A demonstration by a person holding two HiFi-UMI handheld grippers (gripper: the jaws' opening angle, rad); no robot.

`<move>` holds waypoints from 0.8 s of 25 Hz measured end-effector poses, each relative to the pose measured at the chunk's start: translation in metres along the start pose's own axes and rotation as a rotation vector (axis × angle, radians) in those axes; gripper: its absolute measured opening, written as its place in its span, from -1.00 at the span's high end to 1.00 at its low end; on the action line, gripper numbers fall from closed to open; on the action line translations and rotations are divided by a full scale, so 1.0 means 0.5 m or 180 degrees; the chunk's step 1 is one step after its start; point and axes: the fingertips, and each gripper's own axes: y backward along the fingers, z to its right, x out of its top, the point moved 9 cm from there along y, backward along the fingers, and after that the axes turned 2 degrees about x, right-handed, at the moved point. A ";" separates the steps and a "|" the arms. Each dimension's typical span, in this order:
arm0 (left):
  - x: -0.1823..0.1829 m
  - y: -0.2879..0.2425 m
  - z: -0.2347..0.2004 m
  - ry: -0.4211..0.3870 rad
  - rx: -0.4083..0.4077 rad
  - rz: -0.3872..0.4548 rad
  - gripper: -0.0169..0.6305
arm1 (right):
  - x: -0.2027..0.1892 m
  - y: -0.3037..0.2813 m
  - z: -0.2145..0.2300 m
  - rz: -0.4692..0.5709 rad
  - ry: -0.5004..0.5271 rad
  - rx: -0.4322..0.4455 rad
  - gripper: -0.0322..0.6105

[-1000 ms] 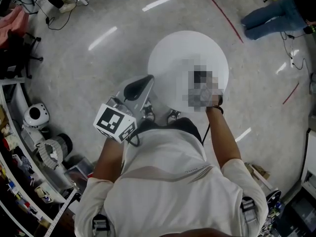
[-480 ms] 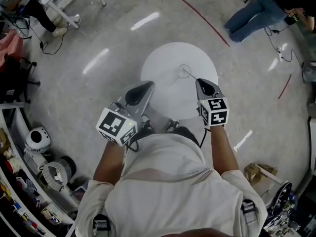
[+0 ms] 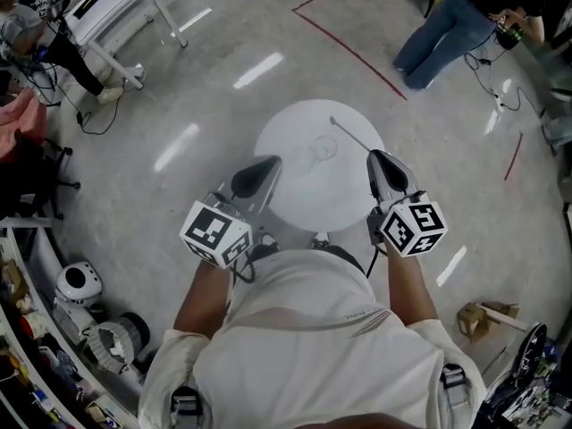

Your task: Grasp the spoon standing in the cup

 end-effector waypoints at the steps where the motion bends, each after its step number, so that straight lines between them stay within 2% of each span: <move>1: 0.003 -0.001 0.006 -0.0017 -0.0009 0.0007 0.94 | 0.009 0.011 -0.003 0.0096 0.0117 -0.0053 0.87; 3: 0.007 -0.005 0.016 -0.0042 -0.0032 0.0009 0.94 | 0.021 0.026 -0.007 0.0230 0.0358 -0.0159 0.87; 6: 0.005 -0.012 0.031 -0.0055 -0.0073 -0.0009 0.95 | 0.024 0.037 -0.009 0.0291 0.0483 -0.0204 0.87; 15: 0.008 -0.009 0.041 -0.0038 -0.0110 -0.0002 0.94 | 0.024 0.038 -0.019 0.0252 0.0516 -0.0119 0.87; 20: 0.009 -0.009 0.050 -0.0135 -0.0088 -0.0010 0.95 | 0.009 0.033 -0.019 0.0197 0.0471 -0.0049 0.87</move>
